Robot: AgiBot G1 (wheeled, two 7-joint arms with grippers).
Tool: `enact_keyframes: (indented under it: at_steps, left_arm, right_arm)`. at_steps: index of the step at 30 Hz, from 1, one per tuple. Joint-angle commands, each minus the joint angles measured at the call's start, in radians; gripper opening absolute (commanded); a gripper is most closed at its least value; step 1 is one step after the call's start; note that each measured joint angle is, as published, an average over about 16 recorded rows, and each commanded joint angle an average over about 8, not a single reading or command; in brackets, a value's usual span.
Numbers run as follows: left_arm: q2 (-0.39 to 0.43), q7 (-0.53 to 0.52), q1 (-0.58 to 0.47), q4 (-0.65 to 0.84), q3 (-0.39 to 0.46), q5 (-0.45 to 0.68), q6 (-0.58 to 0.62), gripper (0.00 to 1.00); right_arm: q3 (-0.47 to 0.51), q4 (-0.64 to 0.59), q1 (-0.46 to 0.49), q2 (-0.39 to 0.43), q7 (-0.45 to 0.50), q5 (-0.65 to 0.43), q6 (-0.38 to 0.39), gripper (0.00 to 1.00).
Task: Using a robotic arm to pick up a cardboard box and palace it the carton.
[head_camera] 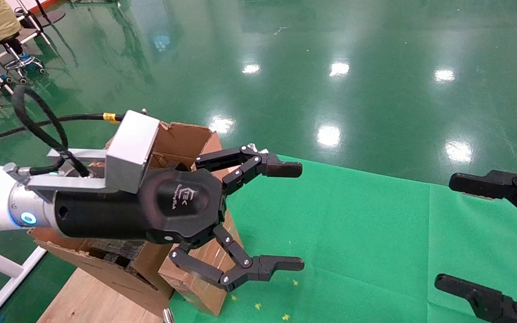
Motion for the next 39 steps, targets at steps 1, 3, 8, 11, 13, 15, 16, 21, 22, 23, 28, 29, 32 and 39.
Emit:
enact_keyframes:
  at_steps: [1,3,8,11,13,15,16,21,22,23,28,29,32,39]
  left_arm:
    - [0.000,0.000,0.000,0.000,0.000,0.000,0.000,1.00]
    - [0.000,0.000,0.000,0.000,0.000,0.000,0.000,1.00]
    - [0.000,0.000,0.000,0.000,0.000,0.000,0.000,1.00]
    - [0.000,0.000,0.000,0.000,0.000,0.000,0.000,1.00]
    - [0.000,0.000,0.000,0.000,0.000,0.000,0.000,1.00]
    - [0.000,0.000,0.000,0.000,0.000,0.000,0.000,1.00]
    - [0.000,0.000,0.000,0.000,0.000,0.000,0.000,1.00]
    - [0.000,0.000,0.000,0.000,0.000,0.000,0.000,1.00]
    - [0.000,0.000,0.000,0.000,0.000,0.000,0.000,1.00]
    - [-0.001,-0.001,0.000,0.001,0.000,0.001,0.000,1.00]
    - [-0.014,-0.027,-0.013,0.008,0.010,0.019,0.003,1.00]
    - [-0.020,-0.037,-0.021,0.008,0.016,0.030,0.005,1.00]
    - [-0.039,-0.077,-0.054,0.012,0.037,0.077,0.012,1.00]
    - [-0.074,-0.204,-0.169,0.004,0.106,0.237,0.030,1.00]
  right_arm:
    - [0.000,0.000,0.000,0.000,0.000,0.000,0.000,1.00]
    - [0.000,0.000,0.000,0.000,0.000,0.000,0.000,1.00]
    - [0.000,0.000,0.000,0.000,0.000,0.000,0.000,1.00]
    - [0.000,0.000,0.000,0.000,0.000,0.000,0.000,0.93]
    - [0.000,0.000,0.000,0.000,0.000,0.000,0.000,0.68]
    - [0.000,0.000,0.000,0.000,0.000,0.000,0.000,0.43]
    - [0.000,0.000,0.000,0.000,0.000,0.000,0.000,0.31]
    - [0.000,0.000,0.000,0.000,0.000,0.000,0.000,0.00]
    - [0.000,0.000,0.000,0.000,0.000,0.000,0.000,0.00]
    - [0.000,0.000,0.000,0.000,0.000,0.000,0.000,0.00]
    - [0.000,0.000,0.000,0.000,0.000,0.000,0.000,0.00]
    - [0.000,0.000,0.000,0.000,0.000,0.000,0.000,0.00]
    - [0.000,0.000,0.000,0.000,0.000,0.000,0.000,0.00]
    - [0.000,0.000,0.000,0.000,0.000,0.000,0.000,0.00]
